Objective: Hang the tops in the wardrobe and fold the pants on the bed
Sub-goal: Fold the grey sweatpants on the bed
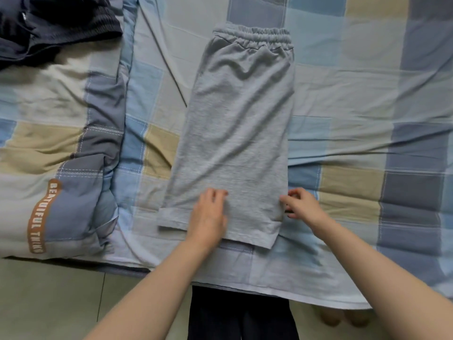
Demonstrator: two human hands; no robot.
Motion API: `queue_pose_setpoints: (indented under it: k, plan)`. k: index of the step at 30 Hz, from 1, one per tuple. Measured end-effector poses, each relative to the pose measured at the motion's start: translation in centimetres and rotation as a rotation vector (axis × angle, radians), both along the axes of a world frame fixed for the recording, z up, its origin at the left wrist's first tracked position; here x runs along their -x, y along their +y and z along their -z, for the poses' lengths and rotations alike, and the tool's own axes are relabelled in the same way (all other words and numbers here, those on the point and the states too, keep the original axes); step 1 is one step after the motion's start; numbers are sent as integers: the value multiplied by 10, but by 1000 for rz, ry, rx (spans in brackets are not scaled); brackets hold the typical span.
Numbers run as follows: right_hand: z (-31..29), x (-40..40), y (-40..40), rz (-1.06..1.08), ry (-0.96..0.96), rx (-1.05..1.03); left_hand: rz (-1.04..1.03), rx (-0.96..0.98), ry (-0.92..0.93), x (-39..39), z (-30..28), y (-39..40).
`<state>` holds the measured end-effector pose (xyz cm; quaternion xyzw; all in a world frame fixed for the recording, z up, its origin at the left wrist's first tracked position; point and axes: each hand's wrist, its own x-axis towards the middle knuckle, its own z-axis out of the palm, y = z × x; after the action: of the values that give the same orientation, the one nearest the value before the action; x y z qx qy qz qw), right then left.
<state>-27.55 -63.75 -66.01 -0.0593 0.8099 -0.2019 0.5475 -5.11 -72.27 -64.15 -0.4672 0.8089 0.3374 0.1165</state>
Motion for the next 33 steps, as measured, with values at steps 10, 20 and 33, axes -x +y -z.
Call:
queue_pose_setpoints:
  k: [10, 20, 33]
  plan:
    - [-15, -15, -15, -195, 111, 95, -15, -324, -303, 85, 1, 61]
    - [-24, -20, -21, -1144, 432, 450, -634, -622, 15, 36, 25, 42]
    - [23, 0, -25, -1681, 810, 893, 853, 486, 131, -81, 4, -99]
